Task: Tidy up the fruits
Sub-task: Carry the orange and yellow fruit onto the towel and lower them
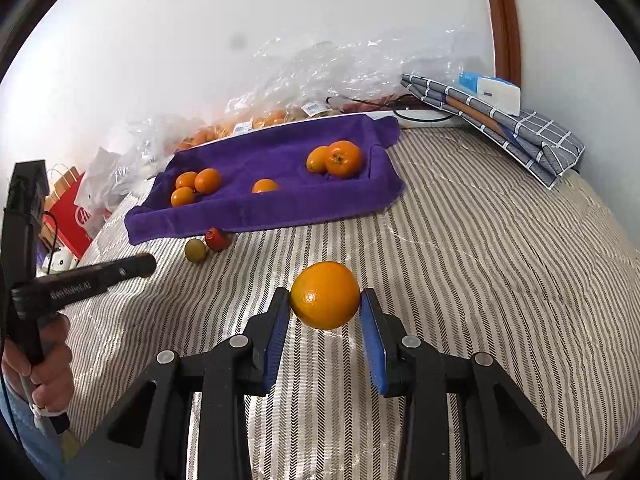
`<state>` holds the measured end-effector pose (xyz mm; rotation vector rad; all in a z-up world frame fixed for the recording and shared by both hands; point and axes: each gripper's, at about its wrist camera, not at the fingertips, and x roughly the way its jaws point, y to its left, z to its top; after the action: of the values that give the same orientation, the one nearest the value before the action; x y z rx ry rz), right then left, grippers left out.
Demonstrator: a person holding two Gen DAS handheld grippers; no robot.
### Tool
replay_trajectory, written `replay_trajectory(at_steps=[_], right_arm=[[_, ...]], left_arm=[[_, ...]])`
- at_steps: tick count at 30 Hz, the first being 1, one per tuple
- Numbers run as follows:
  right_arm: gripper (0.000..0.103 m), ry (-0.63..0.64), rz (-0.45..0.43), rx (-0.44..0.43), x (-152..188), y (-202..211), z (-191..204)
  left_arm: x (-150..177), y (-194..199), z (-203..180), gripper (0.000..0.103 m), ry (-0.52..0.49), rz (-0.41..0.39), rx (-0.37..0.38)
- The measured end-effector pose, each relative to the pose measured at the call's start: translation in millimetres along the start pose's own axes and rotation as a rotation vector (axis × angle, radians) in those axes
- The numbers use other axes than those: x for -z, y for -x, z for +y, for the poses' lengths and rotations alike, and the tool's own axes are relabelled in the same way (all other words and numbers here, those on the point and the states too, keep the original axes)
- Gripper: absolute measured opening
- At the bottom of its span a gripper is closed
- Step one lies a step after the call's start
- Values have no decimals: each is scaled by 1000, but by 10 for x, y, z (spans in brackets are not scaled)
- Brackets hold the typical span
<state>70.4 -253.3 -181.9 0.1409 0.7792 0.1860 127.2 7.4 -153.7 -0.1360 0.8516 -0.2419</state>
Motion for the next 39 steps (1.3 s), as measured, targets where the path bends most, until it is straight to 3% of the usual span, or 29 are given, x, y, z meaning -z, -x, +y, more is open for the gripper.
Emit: replay_trajectory(at_steps=[5,9,22,32,39], right_arm=[[36,6,-7,1,-55,18,3],[36,-1,-8,-2,-164,34,13],[36,53,-77,3,-709,75,216],[36,51,-85,-15,-1060,-224,299],[36,94,-66,-8,-1212,-562,384]], left_arm=[[-91,135,81,27,28,-52,-43],[-193,307,105,27,44,-91,-38],[-645,493,85,27,11,-185,-72],[-1011,310,161,27,19,-201,-76],[-1149,-52,209,27,46,-168,-37]])
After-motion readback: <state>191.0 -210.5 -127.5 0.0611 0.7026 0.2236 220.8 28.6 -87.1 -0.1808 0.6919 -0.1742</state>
